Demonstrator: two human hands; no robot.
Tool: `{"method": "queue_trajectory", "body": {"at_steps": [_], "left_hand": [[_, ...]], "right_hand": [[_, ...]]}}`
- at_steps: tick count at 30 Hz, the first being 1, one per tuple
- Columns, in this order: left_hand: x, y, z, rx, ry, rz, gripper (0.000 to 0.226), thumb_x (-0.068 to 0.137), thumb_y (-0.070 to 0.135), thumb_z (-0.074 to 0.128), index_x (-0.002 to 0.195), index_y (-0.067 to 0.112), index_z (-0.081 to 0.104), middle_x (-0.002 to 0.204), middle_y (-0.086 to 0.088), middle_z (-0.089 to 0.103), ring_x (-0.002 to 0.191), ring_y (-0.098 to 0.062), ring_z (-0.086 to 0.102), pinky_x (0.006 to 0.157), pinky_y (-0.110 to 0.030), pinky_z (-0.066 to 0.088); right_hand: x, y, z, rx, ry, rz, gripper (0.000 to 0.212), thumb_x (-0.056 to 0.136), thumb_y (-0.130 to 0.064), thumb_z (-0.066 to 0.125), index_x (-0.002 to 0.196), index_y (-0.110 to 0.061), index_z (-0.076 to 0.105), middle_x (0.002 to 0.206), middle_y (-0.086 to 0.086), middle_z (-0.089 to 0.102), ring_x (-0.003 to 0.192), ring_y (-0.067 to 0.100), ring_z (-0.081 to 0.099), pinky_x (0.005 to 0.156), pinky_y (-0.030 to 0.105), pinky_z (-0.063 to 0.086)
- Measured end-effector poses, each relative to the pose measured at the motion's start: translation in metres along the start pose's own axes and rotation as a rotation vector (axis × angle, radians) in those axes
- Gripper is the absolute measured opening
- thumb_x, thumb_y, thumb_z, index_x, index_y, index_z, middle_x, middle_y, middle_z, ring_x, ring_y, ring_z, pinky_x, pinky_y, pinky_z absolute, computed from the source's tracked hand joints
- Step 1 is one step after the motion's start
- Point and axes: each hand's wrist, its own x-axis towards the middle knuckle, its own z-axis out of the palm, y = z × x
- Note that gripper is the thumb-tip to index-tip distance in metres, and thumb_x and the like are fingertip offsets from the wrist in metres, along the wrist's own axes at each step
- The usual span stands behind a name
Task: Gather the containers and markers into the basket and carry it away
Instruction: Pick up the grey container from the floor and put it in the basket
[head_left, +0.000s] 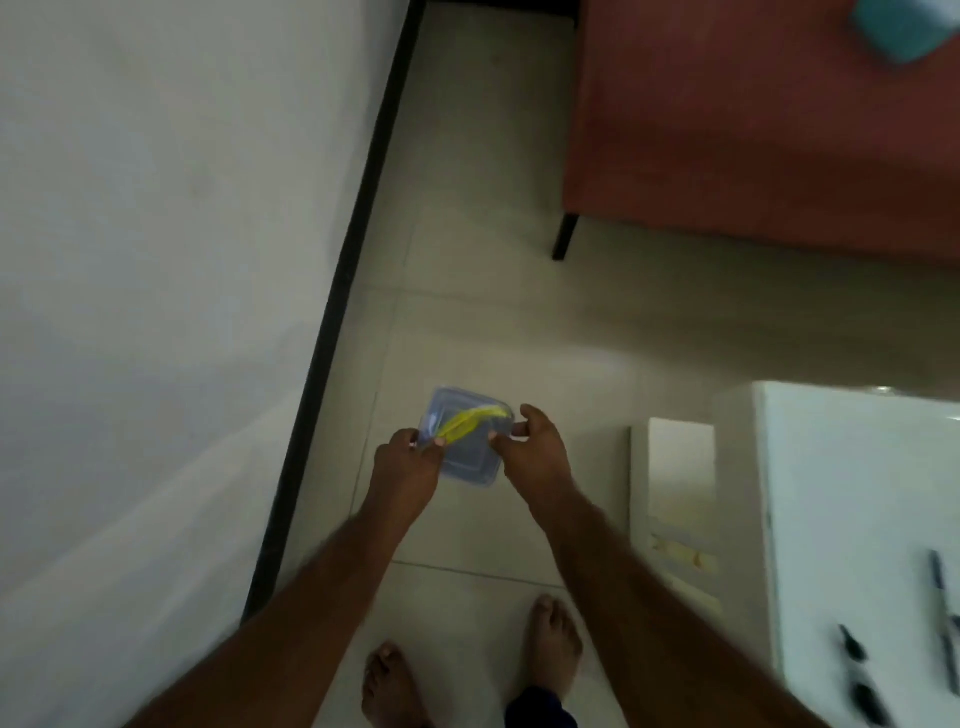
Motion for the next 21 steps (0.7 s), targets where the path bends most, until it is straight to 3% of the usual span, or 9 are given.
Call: {"method": "queue_trajectory", "body": {"at_steps": [2, 5, 7, 9, 12, 14, 15, 18, 21], "left_hand": [[-0.036, 0.039, -0.019, -0.001, -0.003, 0.076, 0.034, 0.095, 0.034, 0.059, 0.11, 0.004, 0.063, 0.093, -0.015, 0.068, 0.079, -0.029, 0.064, 0.061, -0.03, 0.044], [-0.095, 0.099, -0.047, 0.029, -0.025, 0.19, 0.029, 0.095, 0.035, 0.06, 0.107, 0.009, 0.064, 0.088, -0.003, 0.066, 0.075, -0.017, 0.061, 0.062, -0.028, 0.046], [-0.128, 0.135, -0.064, 0.023, -0.049, 0.222, 0.027, 0.093, 0.035, 0.063, 0.106, 0.012, 0.064, 0.085, 0.002, 0.065, 0.073, -0.015, 0.061, 0.064, -0.031, 0.051], [-0.159, 0.177, -0.08, 0.0, -0.095, 0.236, 0.026, 0.092, 0.036, 0.065, 0.105, 0.014, 0.064, 0.088, -0.002, 0.068, 0.077, -0.024, 0.066, 0.071, -0.041, 0.056], [-0.2, 0.244, -0.099, 0.006, -0.143, 0.295, 0.031, 0.092, 0.047, 0.059, 0.096, 0.017, 0.067, 0.082, -0.006, 0.069, 0.079, -0.03, 0.066, 0.076, -0.042, 0.056], [-0.228, 0.289, -0.105, -0.078, -0.198, 0.288, 0.038, 0.093, 0.054, 0.05, 0.084, 0.02, 0.064, 0.087, -0.012, 0.069, 0.087, -0.035, 0.067, 0.086, -0.049, 0.055], [-0.243, 0.31, -0.105, -0.13, -0.231, 0.274, 0.04, 0.095, 0.056, 0.046, 0.083, 0.022, 0.062, 0.092, -0.013, 0.067, 0.088, -0.035, 0.067, 0.089, -0.051, 0.055], [-0.271, 0.362, -0.103, -0.195, -0.299, 0.291, 0.059, 0.093, 0.07, 0.034, 0.106, 0.021, 0.065, 0.11, -0.009, 0.067, 0.086, -0.027, 0.066, 0.082, -0.044, 0.059], [-0.29, 0.403, -0.095, -0.314, -0.388, 0.275, 0.075, 0.086, 0.079, 0.03, 0.12, 0.022, 0.066, 0.112, -0.008, 0.07, 0.089, -0.028, 0.07, 0.076, -0.038, 0.06]], "right_hand": [[-0.028, -0.036, -0.037, 0.036, 0.016, -0.051, 0.029, 0.08, -0.008, 0.074, 0.107, -0.018, 0.067, 0.081, -0.01, 0.06, 0.081, 0.021, 0.062, 0.072, 0.043, 0.055], [-0.08, -0.092, -0.097, 0.08, 0.026, -0.099, 0.031, 0.079, -0.004, 0.073, 0.09, -0.032, 0.065, 0.08, -0.013, 0.064, 0.078, 0.014, 0.063, 0.069, 0.037, 0.055], [-0.113, -0.126, -0.135, 0.084, 0.043, -0.143, 0.032, 0.08, -0.004, 0.074, 0.095, -0.031, 0.064, 0.085, -0.01, 0.066, 0.083, 0.014, 0.065, 0.064, 0.025, 0.054], [-0.144, -0.16, -0.174, 0.09, 0.077, -0.183, 0.033, 0.08, -0.004, 0.074, 0.099, -0.028, 0.064, 0.088, -0.008, 0.068, 0.083, 0.012, 0.065, 0.06, 0.012, 0.049], [-0.186, -0.205, -0.227, 0.137, 0.149, -0.226, 0.038, 0.077, 0.001, 0.074, 0.1, -0.028, 0.063, 0.087, -0.009, 0.068, 0.077, 0.004, 0.064, 0.063, 0.011, 0.047], [-0.21, -0.229, -0.263, 0.169, 0.201, -0.249, 0.039, 0.076, 0.0, 0.074, 0.1, -0.03, 0.066, 0.089, -0.009, 0.071, 0.076, 0.0, 0.065, 0.068, 0.014, 0.049], [-0.221, -0.238, -0.28, 0.195, 0.225, -0.257, 0.04, 0.077, -0.001, 0.075, 0.107, -0.027, 0.067, 0.095, -0.004, 0.072, 0.082, 0.005, 0.067, 0.073, 0.021, 0.052], [-0.24, -0.26, -0.324, 0.274, 0.302, -0.294, 0.052, 0.078, -0.004, 0.076, 0.125, -0.023, 0.064, 0.113, 0.005, 0.067, 0.091, 0.026, 0.067, 0.082, 0.037, 0.055], [-0.253, -0.271, -0.36, 0.346, 0.332, -0.357, 0.057, 0.077, 0.0, 0.075, 0.125, -0.029, 0.064, 0.118, 0.006, 0.064, 0.088, 0.025, 0.064, 0.084, 0.037, 0.056]]}}
